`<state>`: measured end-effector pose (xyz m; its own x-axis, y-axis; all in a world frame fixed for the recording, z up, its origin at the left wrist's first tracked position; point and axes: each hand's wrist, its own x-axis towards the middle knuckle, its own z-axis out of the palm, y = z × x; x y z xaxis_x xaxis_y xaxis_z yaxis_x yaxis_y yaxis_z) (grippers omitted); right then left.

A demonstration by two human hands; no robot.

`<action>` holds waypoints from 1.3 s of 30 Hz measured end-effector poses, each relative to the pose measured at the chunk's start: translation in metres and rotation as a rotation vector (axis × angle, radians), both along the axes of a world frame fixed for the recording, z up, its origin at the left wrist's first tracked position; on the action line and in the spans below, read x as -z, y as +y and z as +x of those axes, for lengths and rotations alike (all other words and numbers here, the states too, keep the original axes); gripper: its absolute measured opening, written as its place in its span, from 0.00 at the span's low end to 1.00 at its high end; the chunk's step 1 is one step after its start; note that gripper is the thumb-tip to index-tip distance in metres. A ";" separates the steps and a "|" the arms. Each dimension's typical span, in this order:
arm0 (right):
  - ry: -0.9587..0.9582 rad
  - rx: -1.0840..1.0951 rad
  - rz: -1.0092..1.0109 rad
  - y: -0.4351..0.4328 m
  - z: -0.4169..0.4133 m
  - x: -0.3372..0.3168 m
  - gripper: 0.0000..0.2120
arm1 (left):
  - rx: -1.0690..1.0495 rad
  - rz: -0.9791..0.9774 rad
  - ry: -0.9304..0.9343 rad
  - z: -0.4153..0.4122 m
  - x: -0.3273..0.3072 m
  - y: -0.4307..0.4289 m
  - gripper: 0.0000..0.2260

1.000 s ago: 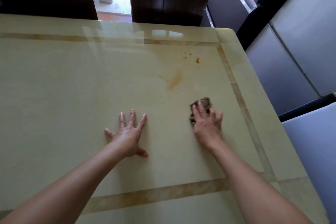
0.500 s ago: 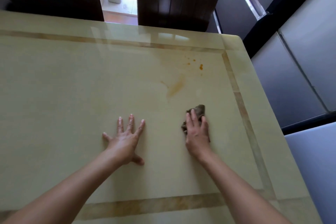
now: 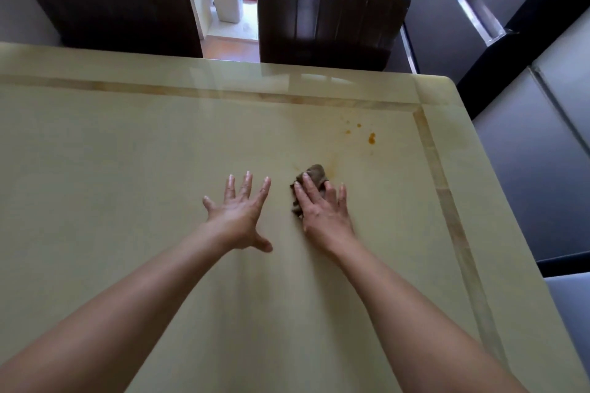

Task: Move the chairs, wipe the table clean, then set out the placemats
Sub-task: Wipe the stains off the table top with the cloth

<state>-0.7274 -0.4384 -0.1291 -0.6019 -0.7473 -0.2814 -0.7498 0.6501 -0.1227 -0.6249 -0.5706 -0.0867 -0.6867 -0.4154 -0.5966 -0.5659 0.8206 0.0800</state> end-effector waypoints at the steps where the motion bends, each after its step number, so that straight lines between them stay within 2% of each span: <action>1: 0.023 0.055 0.003 0.006 -0.011 0.000 0.29 | -0.008 0.012 -0.007 -0.005 0.002 -0.002 0.56; 9: 0.080 0.395 0.048 0.067 -0.070 0.008 0.30 | -0.044 0.082 -0.067 -0.029 0.017 -0.015 0.58; 13: 0.059 0.484 0.002 0.052 -0.066 0.010 0.30 | -0.061 0.084 -0.034 -0.027 0.021 -0.016 0.58; 15: 0.013 0.428 -0.099 0.032 -0.047 0.011 0.34 | -0.072 0.087 -0.017 -0.028 0.023 -0.017 0.58; 18: -0.034 0.158 -0.222 -0.002 -0.007 0.012 0.34 | -0.094 0.088 0.008 -0.025 0.025 -0.017 0.60; 21: -0.131 -0.067 -0.166 -0.036 0.004 0.008 0.38 | -0.106 0.071 0.013 -0.024 0.025 -0.017 0.61; 24: -0.081 -0.128 -0.122 -0.056 -0.019 0.009 0.33 | -0.075 0.032 -0.012 -0.026 0.022 -0.017 0.60; 29: 0.007 0.055 -0.052 -0.049 -0.077 0.006 0.31 | -0.030 -0.032 0.024 -0.053 0.011 -0.023 0.57; 34: 0.019 0.300 0.001 -0.005 -0.130 0.005 0.30 | -0.051 0.022 0.060 -0.094 0.012 -0.035 0.57; 39: 0.014 0.405 0.004 0.027 -0.155 0.009 0.32 | -0.099 0.070 0.014 -0.112 0.022 -0.047 0.58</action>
